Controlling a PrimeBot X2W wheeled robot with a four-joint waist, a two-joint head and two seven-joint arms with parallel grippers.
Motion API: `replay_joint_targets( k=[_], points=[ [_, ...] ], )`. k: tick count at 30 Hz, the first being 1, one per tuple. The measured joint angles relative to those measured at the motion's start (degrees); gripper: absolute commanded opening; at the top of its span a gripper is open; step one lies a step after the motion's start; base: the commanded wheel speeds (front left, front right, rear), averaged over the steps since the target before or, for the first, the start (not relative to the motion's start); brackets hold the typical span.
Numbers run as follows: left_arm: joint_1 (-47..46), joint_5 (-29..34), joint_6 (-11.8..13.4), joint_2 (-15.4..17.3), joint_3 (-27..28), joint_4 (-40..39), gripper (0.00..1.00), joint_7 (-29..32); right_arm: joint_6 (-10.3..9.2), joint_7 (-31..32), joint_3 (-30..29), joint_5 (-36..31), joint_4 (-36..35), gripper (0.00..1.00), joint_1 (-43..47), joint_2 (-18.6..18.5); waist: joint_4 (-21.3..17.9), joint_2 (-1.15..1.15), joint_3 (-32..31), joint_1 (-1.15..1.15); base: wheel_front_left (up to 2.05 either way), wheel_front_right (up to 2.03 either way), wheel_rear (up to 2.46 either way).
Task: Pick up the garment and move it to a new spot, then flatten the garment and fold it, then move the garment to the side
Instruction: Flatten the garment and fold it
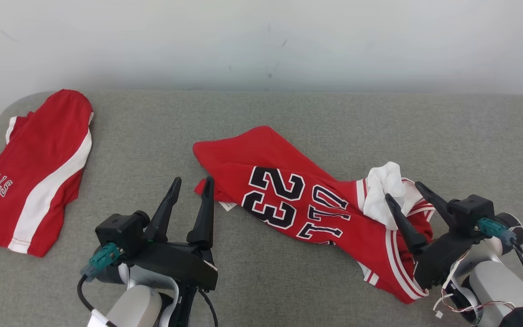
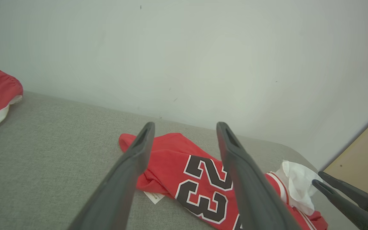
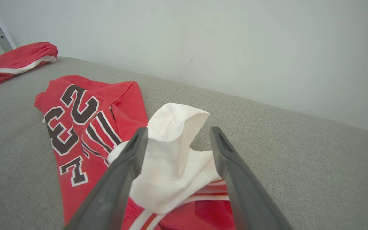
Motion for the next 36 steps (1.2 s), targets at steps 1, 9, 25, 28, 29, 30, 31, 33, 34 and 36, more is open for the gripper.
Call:
replay_joint_targets(
  k=[1,9,25,28,29,30,31,33,34,36],
  points=[
    [0.0,0.0,0.0,0.0,-0.1,0.0,1.00,0.0,-0.19,0.6,0.3,-0.5,0.6,1.00,-0.2,-0.2,0.2,0.00,0.1,0.00,0.00,0.00,0.00],
    [-0.2,0.2,0.0,0.5,1.0,-0.2,1.00,0.0,-0.16,3.0,1.1,-0.6,2.2,0.00,-1.4,0.8,1.3,0.01,1.2,0.01,0.00,0.00,0.00],
    [-14.0,-0.4,-6.9,4.2,-0.9,10.8,1.00,9.7,0.10,2.9,2.8,-0.5,-1.6,0.00,-3.3,1.8,-4.5,0.01,3.2,0.01,0.00,0.00,0.00],
    [-18.7,0.2,-9.0,4.6,-1.9,15.4,1.00,12.6,0.18,2.8,3.3,-0.5,-2.8,0.00,-3.5,2.0,-6.1,0.01,4.1,0.01,0.00,0.00,0.00],
    [-20.2,0.0,-9.6,4.6,-2.0,16.9,1.00,13.6,0.26,2.8,3.5,-0.5,-3.3,0.00,-3.7,2.0,-6.7,0.01,4.5,0.01,0.00,0.00,0.00],
    [-21.8,0.1,-10.3,4.7,-2.3,18.5,1.00,14.7,0.35,2.8,3.7,-0.5,-3.8,0.00,-3.9,2.0,-7.2,0.01,4.8,0.01,0.00,0.00,0.00],
    [-23.2,0.1,-10.8,4.9,-2.4,20.1,1.00,15.8,0.36,2.8,4.0,-0.6,-4.6,0.00,-4.1,2.1,-7.7,0.01,5.2,0.01,0.00,0.00,0.00],
    [-26.8,0.1,-11.9,6.1,-2.2,24.1,1.00,18.2,0.57,2.9,4.8,-0.9,-6.8,0.00,-4.7,2.2,-9.2,0.01,6.6,0.01,0.00,0.00,0.00],
    [-27.9,0.0,-12.0,6.6,-1.9,25.5,1.00,19.0,0.57,2.9,5.1,-0.9,-7.5,0.00,-5.0,2.3,-9.7,0.01,7.1,0.01,0.00,0.00,0.00],
    [-30.2,0.1,-12.3,7.5,-1.9,27.9,1.00,20.3,0.58,2.9,5.4,-1.5,-8.8,0.00,-5.7,2.3,-10.8,0.01,8.2,0.01,0.00,0.00,0.00]
  ],
)
